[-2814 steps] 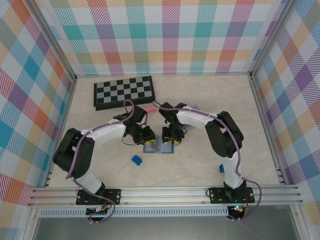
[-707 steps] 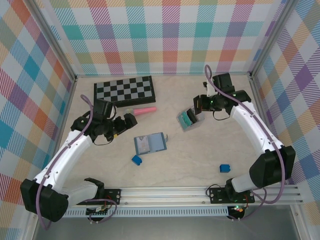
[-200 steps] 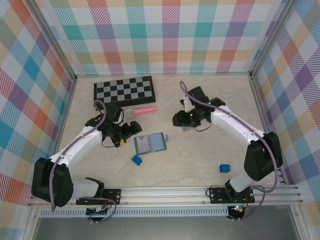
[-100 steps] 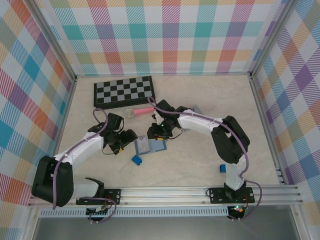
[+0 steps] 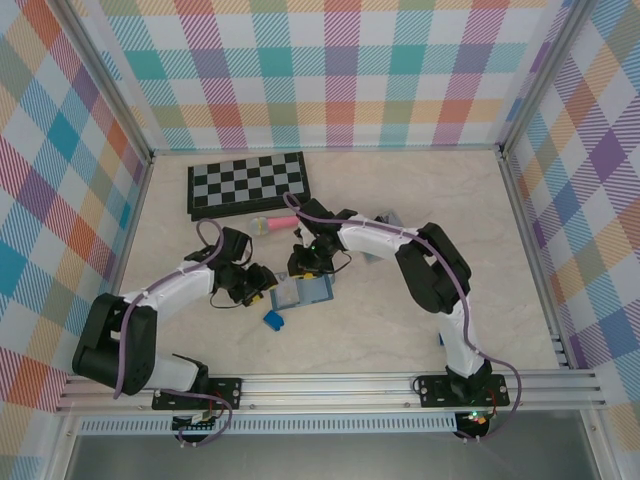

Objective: Take the credit cards out of the card holder

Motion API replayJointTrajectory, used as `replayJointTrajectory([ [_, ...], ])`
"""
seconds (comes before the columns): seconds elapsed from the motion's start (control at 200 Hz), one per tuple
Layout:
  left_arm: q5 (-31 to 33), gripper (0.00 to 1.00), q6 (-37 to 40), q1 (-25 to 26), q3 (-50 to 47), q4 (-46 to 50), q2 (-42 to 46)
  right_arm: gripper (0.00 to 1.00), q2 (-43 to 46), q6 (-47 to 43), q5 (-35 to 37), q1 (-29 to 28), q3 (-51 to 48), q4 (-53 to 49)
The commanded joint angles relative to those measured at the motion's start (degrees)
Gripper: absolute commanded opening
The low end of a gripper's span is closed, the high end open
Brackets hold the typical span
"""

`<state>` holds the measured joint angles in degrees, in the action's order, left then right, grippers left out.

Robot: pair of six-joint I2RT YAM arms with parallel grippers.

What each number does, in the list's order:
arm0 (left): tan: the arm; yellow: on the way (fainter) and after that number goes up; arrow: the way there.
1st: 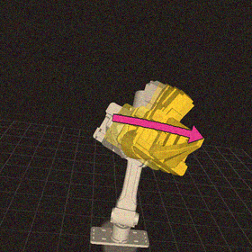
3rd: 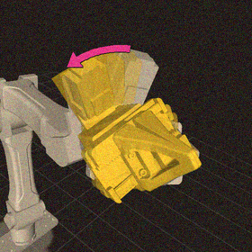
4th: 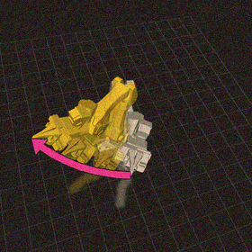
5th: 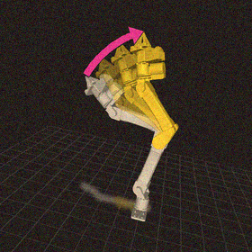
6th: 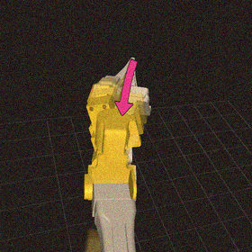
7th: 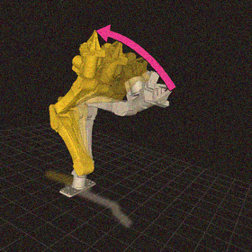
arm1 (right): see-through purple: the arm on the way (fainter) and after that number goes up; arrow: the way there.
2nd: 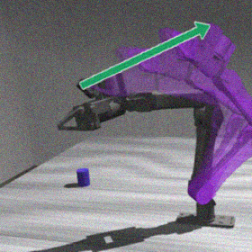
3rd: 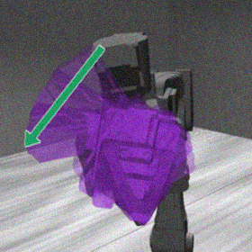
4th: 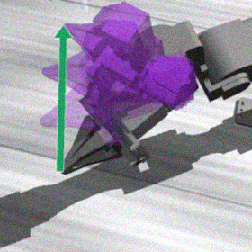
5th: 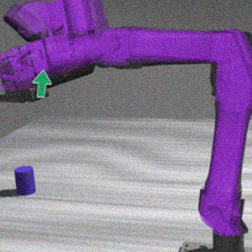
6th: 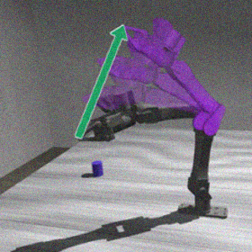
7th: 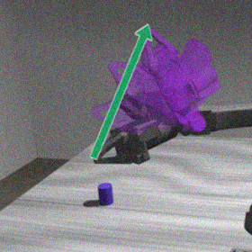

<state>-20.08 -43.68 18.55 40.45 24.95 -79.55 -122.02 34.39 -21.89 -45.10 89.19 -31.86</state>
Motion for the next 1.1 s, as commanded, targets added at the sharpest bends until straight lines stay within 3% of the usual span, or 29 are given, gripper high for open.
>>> replayJointTrajectory([
  [0.0, -2.1, 0.39, 1.0, -0.8, 2.2, -1.0, -1.2, 0.27, -1.0, -1.2, -1.9, -0.3, 1.5, -1.0],
  [0.375, -3.6, 0.22, 1.0, -0.7, 3.8, -1.6, -4.0, 0.26, -0.3, -1.8, -2.5, -0.3, -1.4, -0.2],
  [1.095, -2.9, 0.10, 2.9, 0.1, 5.2, -0.9, -9.7, 0.21, -2.4, -3.1, -4.7, -0.2, -0.9, -0.2],
])
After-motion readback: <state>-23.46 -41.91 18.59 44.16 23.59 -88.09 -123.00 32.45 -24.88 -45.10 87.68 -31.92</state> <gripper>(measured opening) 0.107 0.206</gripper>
